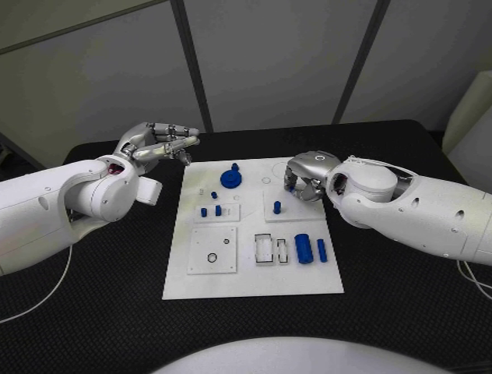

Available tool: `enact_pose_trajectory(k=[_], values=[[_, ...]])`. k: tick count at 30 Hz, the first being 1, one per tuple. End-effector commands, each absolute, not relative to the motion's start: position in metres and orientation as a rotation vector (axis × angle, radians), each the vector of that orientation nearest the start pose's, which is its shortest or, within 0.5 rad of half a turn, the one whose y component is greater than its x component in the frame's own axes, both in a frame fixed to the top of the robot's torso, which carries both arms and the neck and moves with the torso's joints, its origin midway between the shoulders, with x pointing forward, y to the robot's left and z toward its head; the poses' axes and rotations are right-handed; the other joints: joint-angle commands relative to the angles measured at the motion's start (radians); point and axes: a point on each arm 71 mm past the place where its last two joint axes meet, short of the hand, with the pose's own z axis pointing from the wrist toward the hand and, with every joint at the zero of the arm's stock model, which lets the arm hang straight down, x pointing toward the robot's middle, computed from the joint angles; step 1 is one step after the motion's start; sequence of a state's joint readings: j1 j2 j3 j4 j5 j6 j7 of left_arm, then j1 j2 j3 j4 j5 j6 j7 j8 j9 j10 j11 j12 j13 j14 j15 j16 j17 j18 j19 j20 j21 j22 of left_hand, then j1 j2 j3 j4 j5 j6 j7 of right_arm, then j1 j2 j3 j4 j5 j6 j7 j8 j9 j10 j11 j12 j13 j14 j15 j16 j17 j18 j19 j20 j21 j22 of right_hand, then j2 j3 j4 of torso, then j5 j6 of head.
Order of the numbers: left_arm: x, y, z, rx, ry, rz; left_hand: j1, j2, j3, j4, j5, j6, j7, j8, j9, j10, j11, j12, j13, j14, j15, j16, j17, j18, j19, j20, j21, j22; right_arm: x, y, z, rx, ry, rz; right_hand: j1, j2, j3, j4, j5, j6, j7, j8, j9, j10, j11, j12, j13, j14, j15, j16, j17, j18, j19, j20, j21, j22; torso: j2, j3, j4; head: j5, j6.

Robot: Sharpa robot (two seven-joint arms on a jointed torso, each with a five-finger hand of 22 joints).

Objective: Assemble the parts on the task board

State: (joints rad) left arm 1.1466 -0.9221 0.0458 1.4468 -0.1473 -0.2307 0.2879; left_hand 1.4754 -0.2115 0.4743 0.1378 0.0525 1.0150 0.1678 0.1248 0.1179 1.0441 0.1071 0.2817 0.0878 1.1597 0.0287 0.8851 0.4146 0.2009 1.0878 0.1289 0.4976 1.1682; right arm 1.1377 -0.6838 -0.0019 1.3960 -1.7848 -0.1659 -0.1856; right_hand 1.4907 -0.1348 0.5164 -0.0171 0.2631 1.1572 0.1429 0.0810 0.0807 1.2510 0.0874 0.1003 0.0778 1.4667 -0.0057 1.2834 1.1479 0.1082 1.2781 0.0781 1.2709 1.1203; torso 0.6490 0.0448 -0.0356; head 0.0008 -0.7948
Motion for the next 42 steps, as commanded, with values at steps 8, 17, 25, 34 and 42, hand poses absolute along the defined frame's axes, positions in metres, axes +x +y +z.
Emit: enact_pose_trajectory(k=[8,17,25,34,42], values=[[0.501,0.271,-0.180,-1.066,1.461,-1.425,-0.001,0.011,-0.006,-0.001,-0.003,0.006,0.002,0.005,-0.002,-0.001,0.001,0.005,0.001,-0.011,0.000,-0.006,-0.002,-0.018,-0.009,0.001,-0.008,-0.002,0.492,-0.156,-0.203,-0.420,1.590,0.453,-0.003,0.007,0.029,-0.015,0.004,0.010,-0.002,-0.003,-0.001,0.031,-0.020,-0.002,0.008,0.042,-0.009,0.012,0.002,-0.010,0.008,0.001,0.021,0.022,-0.001,-0.0013,0.0000,-0.002,0.000],[0.501,0.272,-0.181,-1.067,1.461,-1.422,-0.001,0.011,-0.008,-0.002,-0.003,0.005,0.003,0.004,-0.002,-0.005,0.002,0.006,0.001,-0.012,0.001,-0.007,-0.004,-0.018,-0.009,0.001,-0.010,-0.003,0.482,-0.159,-0.195,-0.406,1.543,0.486,-0.006,0.003,0.034,-0.020,0.005,0.011,-0.002,-0.004,-0.001,0.032,-0.019,-0.003,0.009,0.042,-0.009,0.014,0.003,-0.011,0.008,0.002,0.026,0.027,-0.001,-0.0017,-0.0006,0.002,0.003],[0.501,0.270,-0.181,-1.067,1.464,-1.427,-0.002,0.012,-0.009,-0.002,-0.003,0.004,0.003,0.004,-0.002,-0.007,0.003,0.006,0.000,-0.013,0.001,-0.008,-0.004,-0.019,-0.010,0.001,-0.011,-0.004,0.460,-0.138,-0.181,-0.397,1.508,0.616,-0.009,0.000,0.038,-0.023,0.004,0.012,-0.002,-0.005,-0.001,0.033,-0.019,-0.005,0.010,0.042,-0.009,0.017,0.006,-0.012,0.012,0.002,0.033,0.036,-0.001,-0.0018,-0.0003,0.015,0.007],[0.502,0.264,-0.181,-1.064,1.470,-1.438,-0.002,0.012,-0.009,-0.002,-0.003,0.004,0.003,0.004,-0.002,-0.007,0.003,0.006,0.000,-0.013,0.001,-0.008,-0.004,-0.019,-0.010,0.001,-0.011,-0.004,0.441,-0.096,-0.175,-0.429,1.514,0.766,-0.013,-0.002,0.038,-0.024,0.003,0.012,-0.001,-0.005,-0.001,0.032,-0.019,-0.006,0.010,0.042,-0.009,0.018,0.005,-0.013,0.011,0.004,0.035,0.038,-0.001,-0.0035,0.0010,0.050,0.001],[0.504,0.256,-0.181,-1.061,1.474,-1.448,-0.002,0.013,-0.011,-0.002,-0.003,0.004,0.003,0.004,-0.003,-0.008,0.003,0.007,0.000,-0.014,0.002,-0.009,-0.005,-0.019,-0.010,0.002,-0.012,-0.005,0.432,-0.060,-0.183,-0.470,1.552,0.857,-0.017,-0.004,0.038,-0.024,0.003,0.011,0.000,-0.006,-0.001,0.031,-0.018,-0.007,0.010,0.042,-0.009,0.018,0.004,-0.013,0.010,0.004,0.035,0.038,-0.001,-0.0038,0.0015,0.087,-0.008]])
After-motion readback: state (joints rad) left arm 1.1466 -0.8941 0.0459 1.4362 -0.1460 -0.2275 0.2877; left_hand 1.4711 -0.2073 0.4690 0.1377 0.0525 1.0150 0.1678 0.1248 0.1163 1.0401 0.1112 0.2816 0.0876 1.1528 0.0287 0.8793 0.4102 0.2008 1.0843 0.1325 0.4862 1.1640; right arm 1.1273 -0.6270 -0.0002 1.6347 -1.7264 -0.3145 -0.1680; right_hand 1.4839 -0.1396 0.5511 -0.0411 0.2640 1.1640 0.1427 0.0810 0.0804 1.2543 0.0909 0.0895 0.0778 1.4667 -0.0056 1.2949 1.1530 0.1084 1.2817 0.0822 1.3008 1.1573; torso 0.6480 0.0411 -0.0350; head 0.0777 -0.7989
